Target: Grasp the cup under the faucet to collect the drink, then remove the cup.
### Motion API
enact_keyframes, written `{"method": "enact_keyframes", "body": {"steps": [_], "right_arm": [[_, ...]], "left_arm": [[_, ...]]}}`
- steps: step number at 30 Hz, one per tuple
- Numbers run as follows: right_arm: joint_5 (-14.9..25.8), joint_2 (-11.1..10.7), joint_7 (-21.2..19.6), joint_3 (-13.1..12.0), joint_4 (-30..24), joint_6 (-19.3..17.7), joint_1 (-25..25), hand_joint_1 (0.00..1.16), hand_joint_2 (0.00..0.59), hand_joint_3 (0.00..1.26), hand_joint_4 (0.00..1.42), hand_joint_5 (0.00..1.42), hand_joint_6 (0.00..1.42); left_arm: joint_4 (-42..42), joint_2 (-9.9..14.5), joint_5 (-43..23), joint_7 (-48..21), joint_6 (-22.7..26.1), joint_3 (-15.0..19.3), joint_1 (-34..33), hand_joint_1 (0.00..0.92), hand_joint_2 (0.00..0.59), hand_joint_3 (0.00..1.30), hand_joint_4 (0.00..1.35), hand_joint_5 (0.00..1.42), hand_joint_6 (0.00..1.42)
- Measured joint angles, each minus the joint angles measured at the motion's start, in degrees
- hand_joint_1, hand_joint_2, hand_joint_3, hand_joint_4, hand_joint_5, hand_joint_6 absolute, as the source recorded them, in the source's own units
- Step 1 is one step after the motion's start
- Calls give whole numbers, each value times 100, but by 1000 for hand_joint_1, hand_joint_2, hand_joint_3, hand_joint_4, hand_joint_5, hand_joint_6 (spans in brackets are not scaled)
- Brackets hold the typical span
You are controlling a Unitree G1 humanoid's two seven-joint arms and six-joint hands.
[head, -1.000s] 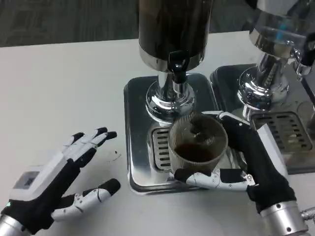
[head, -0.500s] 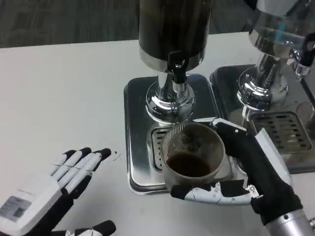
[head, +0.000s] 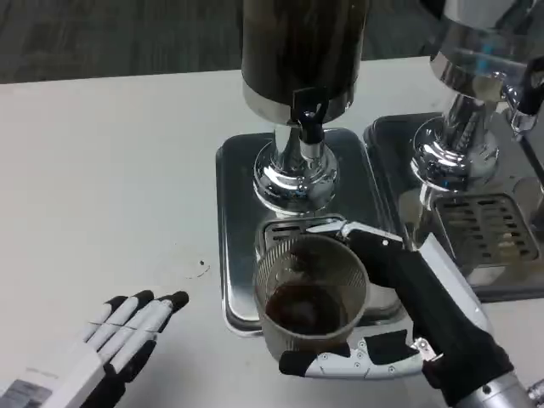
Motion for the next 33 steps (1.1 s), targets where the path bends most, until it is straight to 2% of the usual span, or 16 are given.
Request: {"method": "enact_keyframes", "body": {"steps": [14,21,33], "right_arm": [[3,15,29,2,0,26,5,1027,110,648,732,770,977],[83,-32,105,-14,-1,26,4,1026,111,647,732,769,977],[154,-33,105,-101,-26,26,43,1025,112,646,732,769,971]], "left_arm": [[-82,-88,-1,-1,136,-14,-86,0,188,0,0,0,0],[-184,-169,-10,-65,233,-189,-135,0,186,0,0,0,0],[-324,-243,-43,-97,405,-248,-134,0,189,0,0,0,0]]}}
